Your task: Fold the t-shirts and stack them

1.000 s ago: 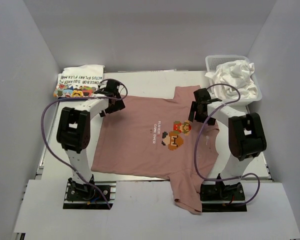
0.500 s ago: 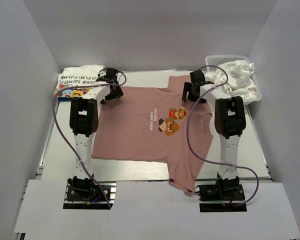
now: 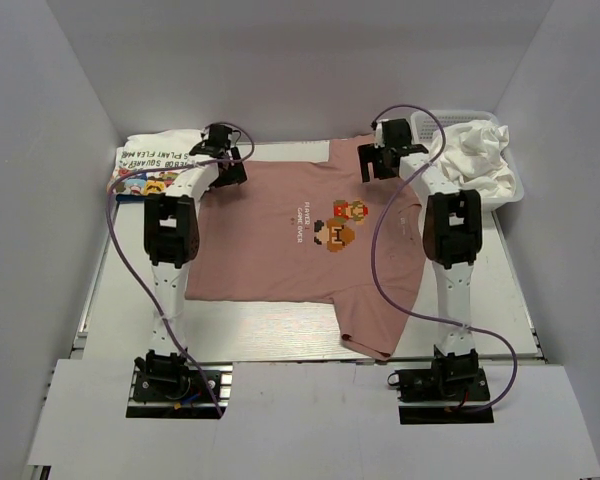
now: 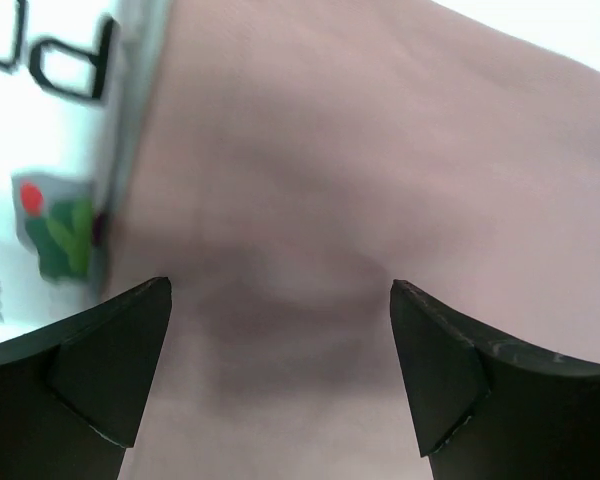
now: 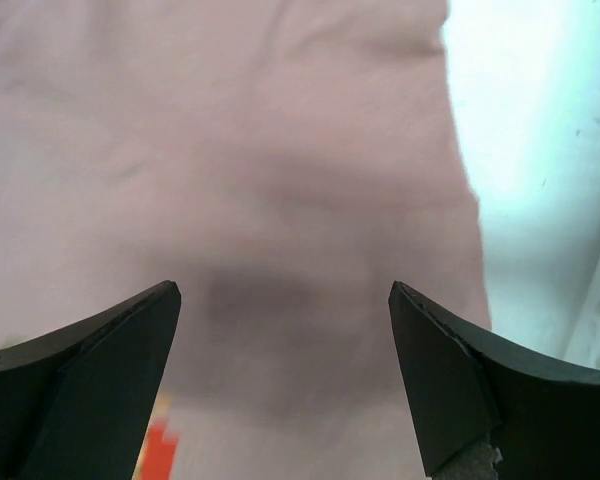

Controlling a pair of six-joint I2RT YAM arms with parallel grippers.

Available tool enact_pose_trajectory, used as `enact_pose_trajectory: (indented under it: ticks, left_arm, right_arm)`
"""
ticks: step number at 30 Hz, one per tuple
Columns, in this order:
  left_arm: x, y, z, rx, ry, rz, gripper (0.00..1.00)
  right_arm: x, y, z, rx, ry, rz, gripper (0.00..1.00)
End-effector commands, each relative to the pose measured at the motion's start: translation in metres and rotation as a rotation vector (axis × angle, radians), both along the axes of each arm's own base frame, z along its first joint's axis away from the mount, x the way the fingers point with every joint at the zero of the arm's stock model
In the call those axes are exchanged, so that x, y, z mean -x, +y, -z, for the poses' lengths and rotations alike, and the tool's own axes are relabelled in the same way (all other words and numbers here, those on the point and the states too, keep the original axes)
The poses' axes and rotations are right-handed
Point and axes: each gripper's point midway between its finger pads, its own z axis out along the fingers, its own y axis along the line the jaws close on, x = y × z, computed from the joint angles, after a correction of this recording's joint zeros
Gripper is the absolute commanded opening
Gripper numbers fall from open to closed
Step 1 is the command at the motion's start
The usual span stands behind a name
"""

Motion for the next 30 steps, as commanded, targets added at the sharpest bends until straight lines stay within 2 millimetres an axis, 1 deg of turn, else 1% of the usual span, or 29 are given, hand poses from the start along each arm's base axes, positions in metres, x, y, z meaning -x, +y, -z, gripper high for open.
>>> enact_pose_trajectory:
  ticks: [1,2,3,4,5,6,7,8,9,10,11,12,13,14,15,16,17,18,19,20,21,22,24,25,26,27,28,29,30]
  left_arm:
    - [0.009,-0.028,-0.109,0.087,-0.158,0.101,1.0]
    - [0.016,-0.027,-0.119,0.109,-0.17,0.078,1.0]
    - [0.038,-0.022,-0.105,0.107,-0.114,0.048,1.0]
    - [0.055,-0.015,-0.137,0.111,-0.16,0.011,1.0]
    - [0.073,-0.01,-0.139,0.114,-0.146,-0.031,1.0]
    - [0.104,-0.003,-0.112,0.133,-0.069,-0.114,1.0]
    - [0.126,0.007,-0.108,0.115,-0.044,-0.173,1.0]
    - [0.163,0.018,-0.106,0.117,-0.022,-0.218,1.0]
    - [0.182,0.022,-0.101,0.139,-0.012,-0.29,1.0]
    - [0.201,0.031,-0.097,0.147,0.001,-0.352,1.0]
    - [0.226,0.037,-0.091,0.14,0.037,-0.41,1.0]
    - [0.259,0.047,-0.083,0.126,0.046,-0.475,1.0]
    - [0.271,0.048,-0.079,0.152,0.039,-0.521,1.0]
    - [0.281,0.048,-0.076,0.174,0.04,-0.521,1.0]
    - [0.3,0.051,-0.064,0.159,0.075,-0.525,1.0]
    - [0.309,0.051,-0.068,0.183,0.056,-0.556,1.0]
    - [0.328,0.059,-0.054,0.157,0.092,-0.591,1.0]
    - [0.336,0.062,-0.049,0.147,0.097,-0.604,1.0]
    - [0.344,0.065,-0.044,0.145,0.101,-0.614,1.0]
    - [0.349,0.068,-0.032,0.139,0.115,-0.624,1.0]
    - [0.351,0.062,-0.025,0.167,0.131,-0.613,1.0]
    - [0.352,0.063,-0.019,0.173,0.14,-0.62,1.0]
    - [0.355,0.063,-0.003,0.171,0.183,-0.646,1.0]
    - [0.353,0.063,0.0,0.17,0.186,-0.647,1.0]
    - [0.354,0.066,0.006,0.165,0.199,-0.659,1.0]
    - [0.349,0.065,0.008,0.17,0.188,-0.658,1.0]
    - [0.348,0.064,0.014,0.179,0.205,-0.663,0.96]
    - [0.349,0.061,0.018,0.192,0.22,-0.659,0.91]
    - [0.342,0.059,0.019,0.21,0.201,-0.653,0.87]
  right_arm:
    - [0.019,0.036,-0.09,-0.069,-0.129,-0.129,0.9]
    - [0.042,0.04,-0.105,-0.084,-0.13,-0.126,0.9]
    - [0.051,0.043,-0.109,-0.094,-0.129,-0.115,0.9]
    - [0.057,0.046,-0.138,-0.101,-0.204,-0.096,0.9]
    - [0.084,0.045,-0.098,-0.082,-0.114,-0.084,0.9]
    - [0.098,0.045,-0.135,-0.143,-0.175,-0.029,0.9]
    - [0.103,0.05,-0.142,-0.166,-0.209,-0.022,0.9]
    - [0.132,0.042,-0.095,-0.124,-0.117,0.013,0.9]
    - [0.143,0.041,-0.127,-0.197,-0.178,0.06,0.9]
    - [0.155,0.044,-0.123,-0.207,-0.167,0.066,0.9]
    - [0.179,0.041,-0.089,-0.191,-0.101,0.102,0.9]
    - [0.189,0.04,-0.101,-0.217,-0.123,0.111,0.9]
    - [0.213,0.039,-0.082,-0.232,-0.077,0.131,0.9]
    - [0.221,0.04,-0.092,-0.244,-0.111,0.134,0.9]
    - [0.228,0.04,-0.09,-0.24,-0.109,0.132,0.9]
    - [0.243,0.038,-0.081,-0.233,-0.092,0.146,0.9]
    - [0.253,0.031,-0.083,-0.21,-0.087,0.16,0.9]
    - [0.259,0.027,-0.081,-0.194,-0.082,0.175,0.9]
    - [0.274,0.028,-0.08,-0.204,-0.074,0.171,0.9]
    - [0.279,0.026,-0.076,-0.2,-0.065,0.169,0.9]
    - [0.285,0.028,-0.073,-0.209,-0.051,0.16,0.9]
    - [0.298,0.026,-0.068,-0.211,-0.038,0.153,0.9]
    - [0.309,0.022,-0.059,-0.198,-0.008,0.169,0.9]
    - [0.317,0.018,-0.05,-0.183,0.012,0.173,0.9]
    - [0.321,0.018,-0.053,-0.196,0.006,0.176,0.9]
    - [0.329,0.015,-0.049,-0.19,0.025,0.181,0.9]
    - [0.338,0.013,-0.039,-0.176,0.05,0.175,0.9]
    - [0.342,0.014,-0.039,-0.186,0.057,0.178,0.9]
    - [0.353,0.012,-0.033,-0.164,0.089,0.168,0.9]
